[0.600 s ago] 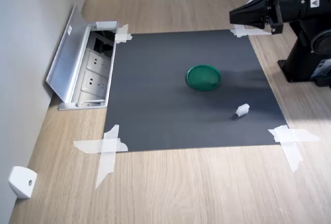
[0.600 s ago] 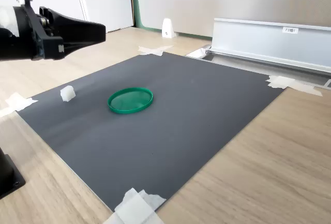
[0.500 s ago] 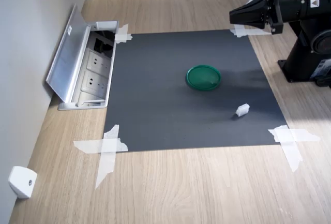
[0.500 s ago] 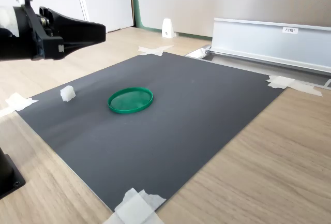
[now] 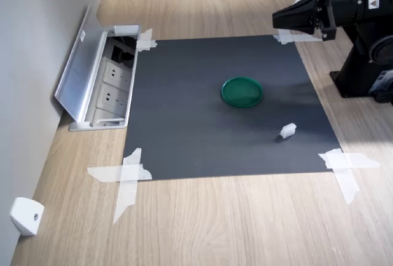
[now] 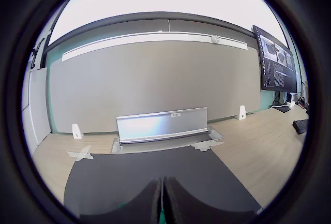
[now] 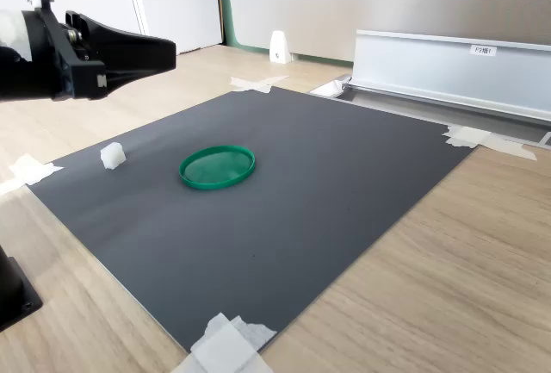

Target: Grasp a white terminal and put it on the green lid.

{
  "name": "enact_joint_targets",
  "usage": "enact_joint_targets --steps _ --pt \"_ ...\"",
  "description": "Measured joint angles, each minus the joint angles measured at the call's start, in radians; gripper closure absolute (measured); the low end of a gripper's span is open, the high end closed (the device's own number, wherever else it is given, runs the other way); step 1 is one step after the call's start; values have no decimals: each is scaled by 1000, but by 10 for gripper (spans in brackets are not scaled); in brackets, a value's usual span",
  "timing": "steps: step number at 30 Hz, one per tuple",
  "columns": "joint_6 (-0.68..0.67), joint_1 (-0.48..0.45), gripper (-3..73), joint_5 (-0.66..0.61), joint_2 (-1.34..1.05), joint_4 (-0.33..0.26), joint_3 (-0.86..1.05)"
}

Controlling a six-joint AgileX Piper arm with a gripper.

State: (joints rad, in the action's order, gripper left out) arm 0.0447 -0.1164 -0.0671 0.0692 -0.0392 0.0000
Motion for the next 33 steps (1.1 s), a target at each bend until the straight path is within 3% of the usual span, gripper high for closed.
enact_joint_targets --steps 22,33 --pt "0 0 704 -12 0 -11 -7" --pt "-16 0 704 -317 20 -1 -229"
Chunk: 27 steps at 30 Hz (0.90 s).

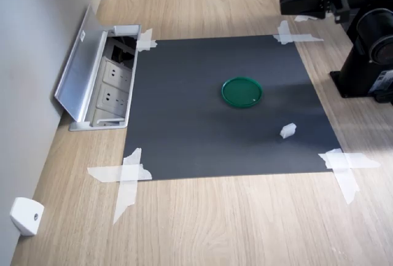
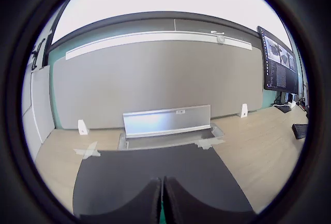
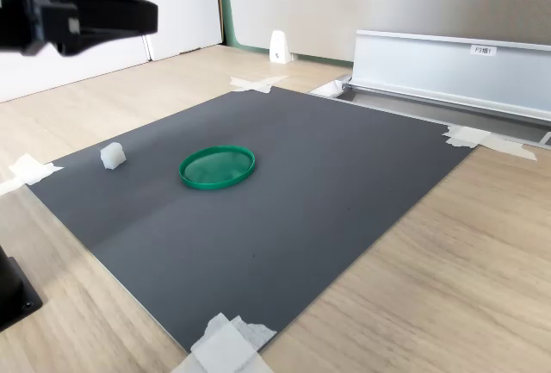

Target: Grasp a white terminal and put it on the green lid.

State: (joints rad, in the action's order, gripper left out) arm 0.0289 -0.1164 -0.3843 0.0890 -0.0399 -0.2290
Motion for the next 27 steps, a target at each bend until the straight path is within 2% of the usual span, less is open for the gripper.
enact_joint_targets --steps 11,21,27 --pt "-55 0 704 -364 319 4 -310" --pt "-154 0 704 -571 641 4 -546" --pt "-224 0 704 -695 795 3 -596"
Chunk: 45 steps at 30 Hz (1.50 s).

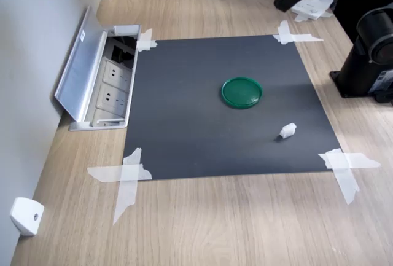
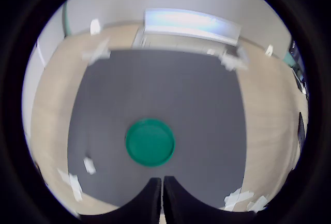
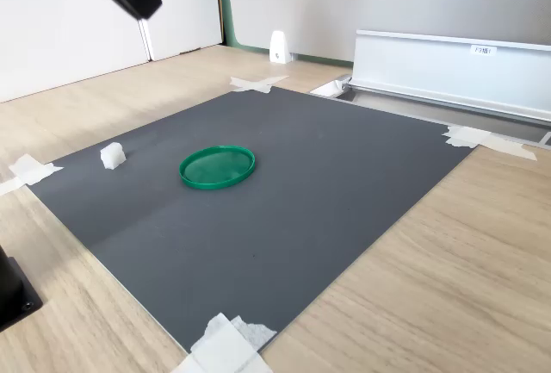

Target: Grasp a white terminal and put it on the green lid.

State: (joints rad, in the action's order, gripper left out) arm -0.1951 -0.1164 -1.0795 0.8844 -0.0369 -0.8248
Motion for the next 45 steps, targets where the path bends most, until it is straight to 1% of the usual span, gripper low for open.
enact_joint_targets --steps 7,14,17,19,21,24,28,30,33,35,38,45 --pt "-17 0 704 -60 106 -1 -3" --pt "-34 0 704 -62 177 -3 -3" --pt "-70 0 700 -62 184 -21 -3" --pt "-95 0 683 -62 185 -39 -3" --pt "-112 0 650 -64 185 -52 -3" --pt "-136 0 574 -70 186 -62 -3" --pt "-146 0 427 -85 186 -71 -3" --pt "-147 5 340 -90 186 -74 -3" --pt "-144 53 217 -98 186 -73 -3" --pt "-121 101 159 -99 186 -73 -3" --pt "-80 178 124 -96 186 -74 -3" --pt "-39 350 117 -87 186 -56 -3"
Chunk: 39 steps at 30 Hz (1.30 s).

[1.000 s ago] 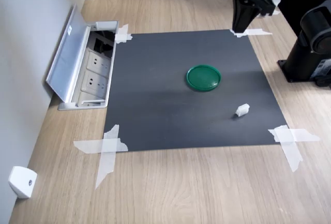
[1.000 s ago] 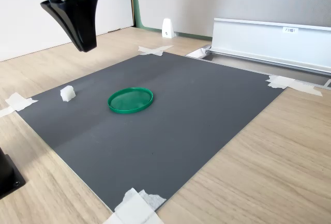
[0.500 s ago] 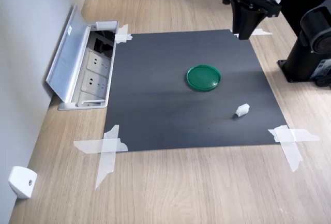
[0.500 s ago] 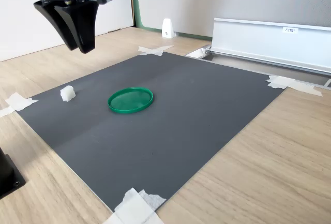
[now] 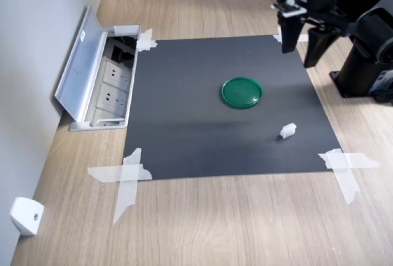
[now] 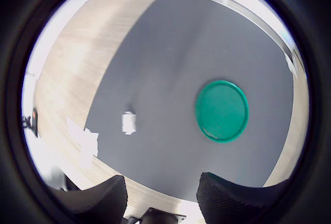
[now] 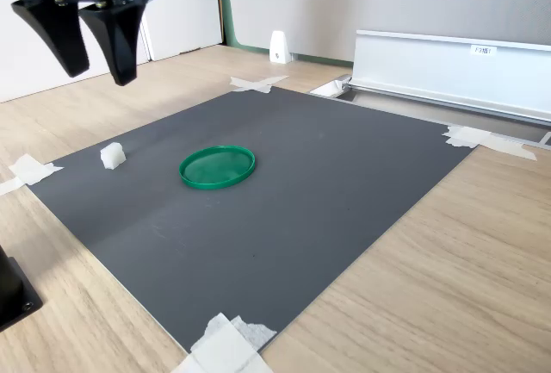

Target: Grasp a white terminal and put it on the green lid.

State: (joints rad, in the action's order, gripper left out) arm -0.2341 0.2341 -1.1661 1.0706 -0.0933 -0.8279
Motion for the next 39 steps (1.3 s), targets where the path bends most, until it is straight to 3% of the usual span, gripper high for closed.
enact_joint_targets --steps 6,13,21,29,39 --pt "55 126 117 14 2 2 0" --pt "120 194 117 69 80 19 0" --pt "148 203 117 143 178 18 0" --pt "150 203 117 156 239 -41 27" --pt "152 203 117 218 272 -22 83"
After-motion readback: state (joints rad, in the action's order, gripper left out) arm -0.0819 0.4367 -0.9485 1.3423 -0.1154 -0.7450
